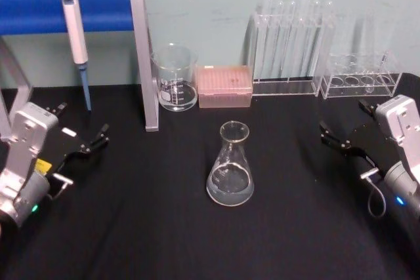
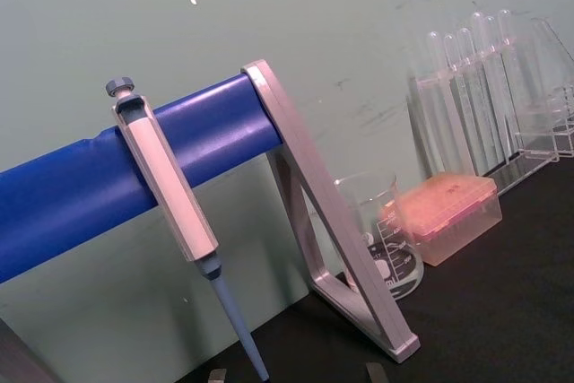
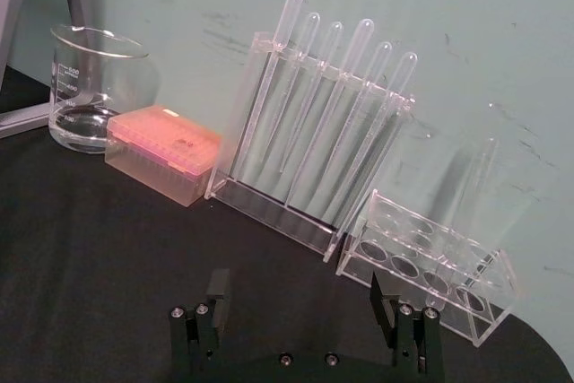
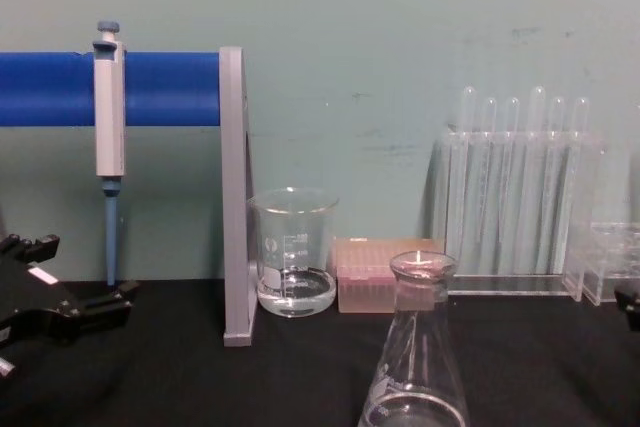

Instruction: Grasp the erlenmeyer flask with one hand, shake it three times, then place it back.

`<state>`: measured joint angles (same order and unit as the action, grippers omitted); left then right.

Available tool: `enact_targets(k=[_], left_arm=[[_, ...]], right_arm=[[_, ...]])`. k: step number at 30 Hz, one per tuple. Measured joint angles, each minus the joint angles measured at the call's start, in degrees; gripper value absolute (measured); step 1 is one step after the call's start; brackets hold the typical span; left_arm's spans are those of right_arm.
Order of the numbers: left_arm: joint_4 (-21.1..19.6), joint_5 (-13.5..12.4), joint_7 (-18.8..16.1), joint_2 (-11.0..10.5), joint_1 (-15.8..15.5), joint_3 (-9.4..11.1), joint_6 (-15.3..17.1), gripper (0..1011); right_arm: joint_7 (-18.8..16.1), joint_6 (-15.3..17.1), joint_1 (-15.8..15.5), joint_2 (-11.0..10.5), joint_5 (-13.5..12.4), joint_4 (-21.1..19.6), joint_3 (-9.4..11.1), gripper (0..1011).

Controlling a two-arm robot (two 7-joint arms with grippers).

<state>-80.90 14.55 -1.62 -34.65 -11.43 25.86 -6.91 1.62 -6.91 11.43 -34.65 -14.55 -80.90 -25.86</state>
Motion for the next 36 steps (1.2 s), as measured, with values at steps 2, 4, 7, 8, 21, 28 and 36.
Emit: enact_targets(k=[2, 4, 7, 8, 21, 28, 36], left_arm=[[0.00, 0.00, 0.00, 0.00, 0.00, 0.00, 0.00, 1001], [0.00, 0.00, 0.00, 0.00, 0.00, 0.00, 0.00, 1001], [0.00, 0.00, 0.00, 0.00, 0.00, 0.00, 0.00, 1001], [0.00, 0.00, 0.00, 0.00, 0.00, 0.00, 0.00, 1001], [0.00, 0.00, 0.00, 0.00, 0.00, 0.00, 0.00, 1001], [0.00, 0.00, 0.00, 0.00, 0.00, 0.00, 0.00, 1001], [0.00, 0.00, 0.00, 0.00, 0.00, 0.00, 0.00, 1001]], right_arm=[[0.00, 0.00, 0.00, 0.00, 0.00, 0.00, 0.00, 1000], [0.00, 0.00, 0.00, 0.00, 0.00, 0.00, 0.00, 1000], [0.00, 0.00, 0.00, 0.00, 0.00, 0.00, 0.00, 1000], [0.00, 0.00, 0.00, 0.00, 0.00, 0.00, 0.00, 1000], [0.00, 0.00, 0.00, 0.00, 0.00, 0.00, 0.00, 1000], [-1.83, 0.45, -0.52, 0.59, -1.58, -0.14, 1.46, 1000], [-4.97, -0.03, -1.55, 0.90, -3.99, -0.58, 3.44, 1000]])
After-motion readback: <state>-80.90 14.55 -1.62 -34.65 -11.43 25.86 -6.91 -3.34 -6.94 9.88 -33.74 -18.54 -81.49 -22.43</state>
